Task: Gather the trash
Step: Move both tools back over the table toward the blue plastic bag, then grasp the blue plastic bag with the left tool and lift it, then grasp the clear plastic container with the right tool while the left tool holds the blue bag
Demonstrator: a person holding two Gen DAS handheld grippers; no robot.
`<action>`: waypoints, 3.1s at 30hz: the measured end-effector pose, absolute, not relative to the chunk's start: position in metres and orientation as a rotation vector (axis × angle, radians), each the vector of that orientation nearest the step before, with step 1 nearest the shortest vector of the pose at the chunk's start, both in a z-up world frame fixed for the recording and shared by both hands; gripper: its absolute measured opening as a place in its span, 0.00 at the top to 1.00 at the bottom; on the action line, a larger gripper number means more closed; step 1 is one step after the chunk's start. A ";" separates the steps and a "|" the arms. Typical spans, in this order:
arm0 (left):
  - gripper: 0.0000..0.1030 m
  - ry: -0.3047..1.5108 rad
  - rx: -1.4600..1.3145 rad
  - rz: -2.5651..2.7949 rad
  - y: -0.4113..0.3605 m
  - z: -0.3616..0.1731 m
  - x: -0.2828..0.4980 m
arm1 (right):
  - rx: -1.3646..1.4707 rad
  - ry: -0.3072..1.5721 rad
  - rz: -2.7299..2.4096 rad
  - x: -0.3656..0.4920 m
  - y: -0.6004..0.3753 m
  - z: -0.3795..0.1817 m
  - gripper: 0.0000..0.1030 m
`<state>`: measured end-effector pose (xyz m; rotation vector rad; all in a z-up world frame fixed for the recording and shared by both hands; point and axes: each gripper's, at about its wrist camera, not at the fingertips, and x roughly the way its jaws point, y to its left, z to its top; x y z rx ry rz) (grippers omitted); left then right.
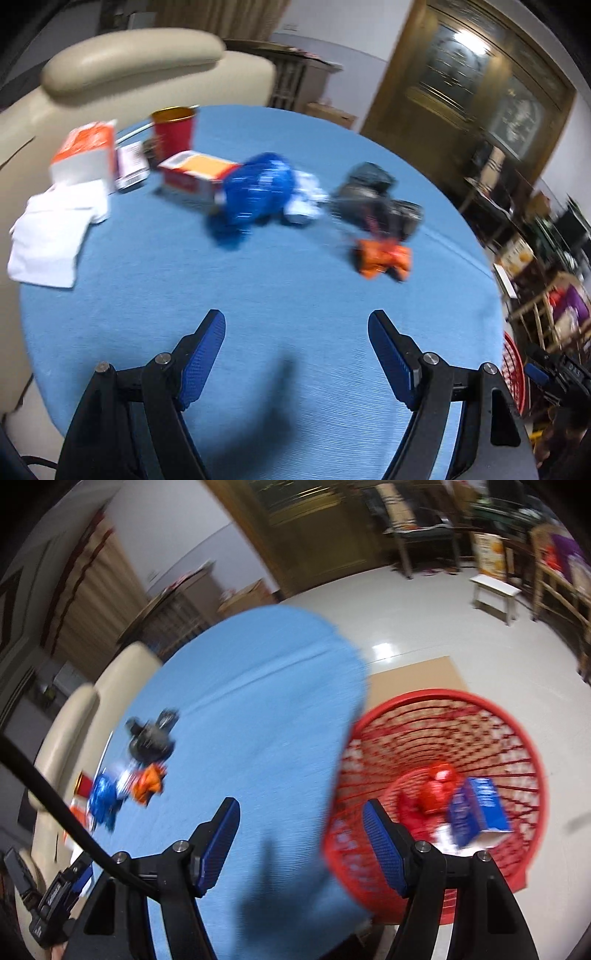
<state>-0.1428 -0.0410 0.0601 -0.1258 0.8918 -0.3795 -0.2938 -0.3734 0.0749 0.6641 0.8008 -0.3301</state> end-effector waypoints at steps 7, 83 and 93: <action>0.22 0.898 -0.163 -0.318 -0.021 0.054 -0.090 | 0.596 0.856 -0.250 -0.257 -0.329 0.072 0.30; 0.63 0.965 -0.141 -0.355 -0.016 0.021 -0.086 | -0.007 0.909 0.350 -0.016 -0.109 0.085 0.24; 0.63 0.957 -0.130 -0.354 -0.017 0.022 -0.088 | 0.069 1.007 0.322 -0.008 -0.115 0.049 0.86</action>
